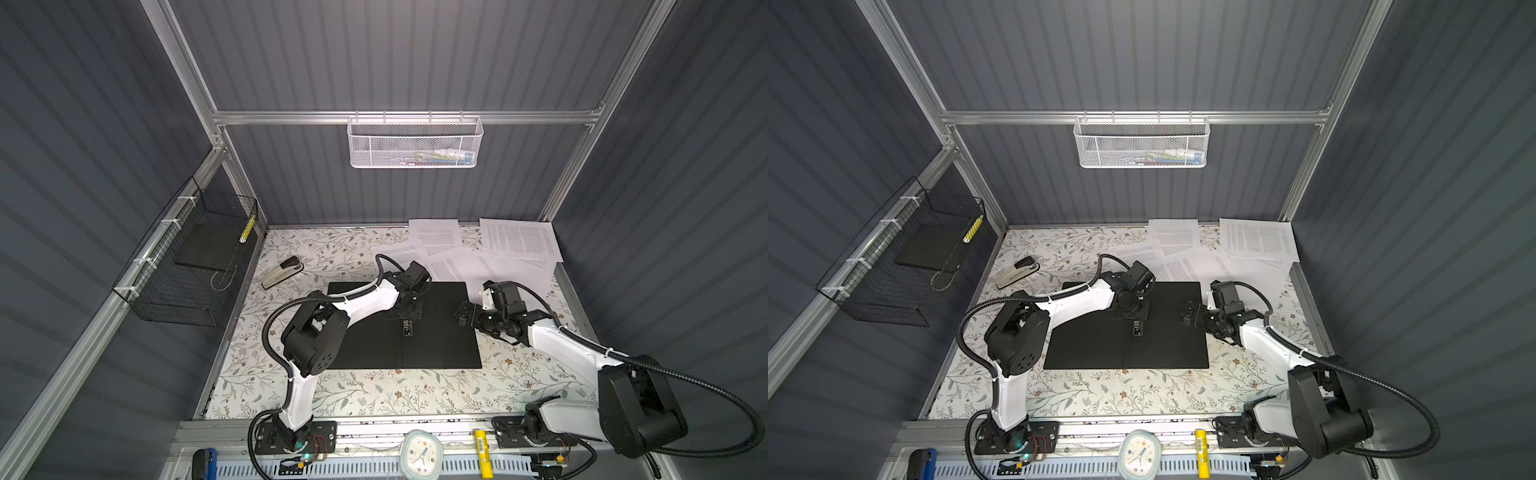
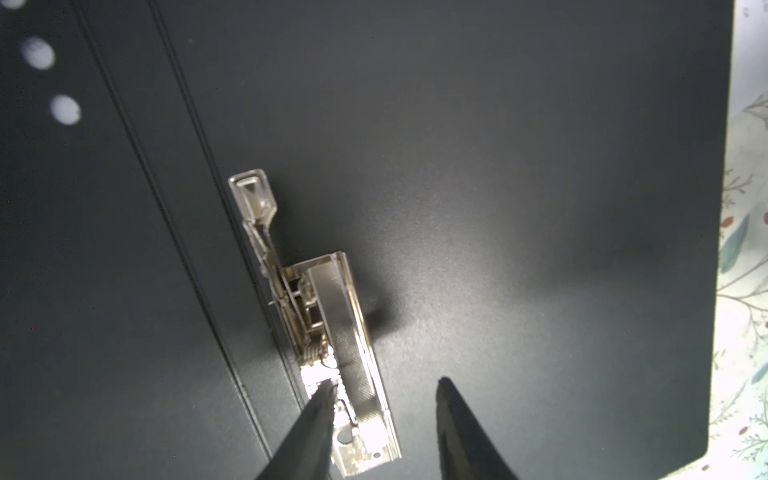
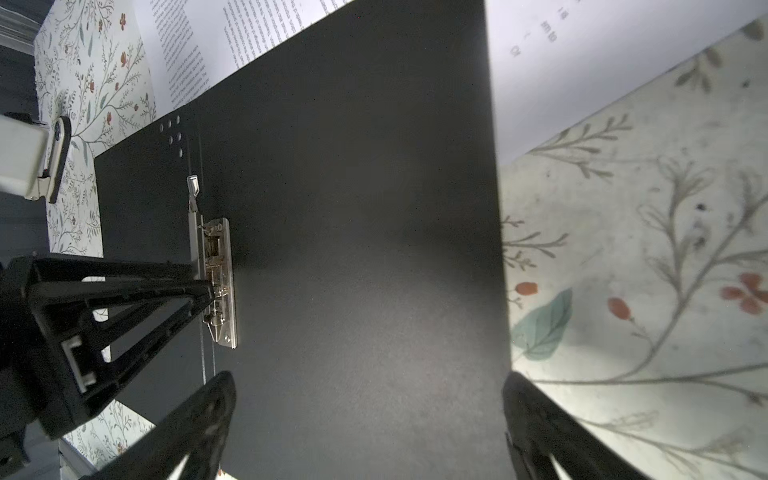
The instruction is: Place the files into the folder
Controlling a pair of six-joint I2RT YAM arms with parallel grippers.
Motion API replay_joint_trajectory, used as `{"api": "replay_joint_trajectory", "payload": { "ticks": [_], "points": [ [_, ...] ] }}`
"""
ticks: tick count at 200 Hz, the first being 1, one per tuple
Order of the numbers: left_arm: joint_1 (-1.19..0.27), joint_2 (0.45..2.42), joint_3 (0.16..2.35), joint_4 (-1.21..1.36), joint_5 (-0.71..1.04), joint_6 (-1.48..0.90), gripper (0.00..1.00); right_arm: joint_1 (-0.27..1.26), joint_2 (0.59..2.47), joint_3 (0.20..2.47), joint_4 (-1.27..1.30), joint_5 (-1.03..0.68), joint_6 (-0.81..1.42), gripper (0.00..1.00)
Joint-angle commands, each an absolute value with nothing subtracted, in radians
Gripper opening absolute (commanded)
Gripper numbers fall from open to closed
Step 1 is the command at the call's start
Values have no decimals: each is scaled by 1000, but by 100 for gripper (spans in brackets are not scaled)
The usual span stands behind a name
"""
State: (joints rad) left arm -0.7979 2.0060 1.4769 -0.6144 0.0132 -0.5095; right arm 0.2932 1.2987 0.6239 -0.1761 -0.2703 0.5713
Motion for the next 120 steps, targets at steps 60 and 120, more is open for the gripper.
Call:
{"api": "replay_joint_trajectory", "payload": {
  "ticks": [60, 120],
  "points": [
    [-805, 2047, 1517, -657, -23, -532, 29, 284, 1278, 604, -168, -296, 567, 99],
    [-805, 2053, 1525, -670, -62, -540, 13, 281, 1270, 600, -165, -304, 569, 99]
  ]
}}
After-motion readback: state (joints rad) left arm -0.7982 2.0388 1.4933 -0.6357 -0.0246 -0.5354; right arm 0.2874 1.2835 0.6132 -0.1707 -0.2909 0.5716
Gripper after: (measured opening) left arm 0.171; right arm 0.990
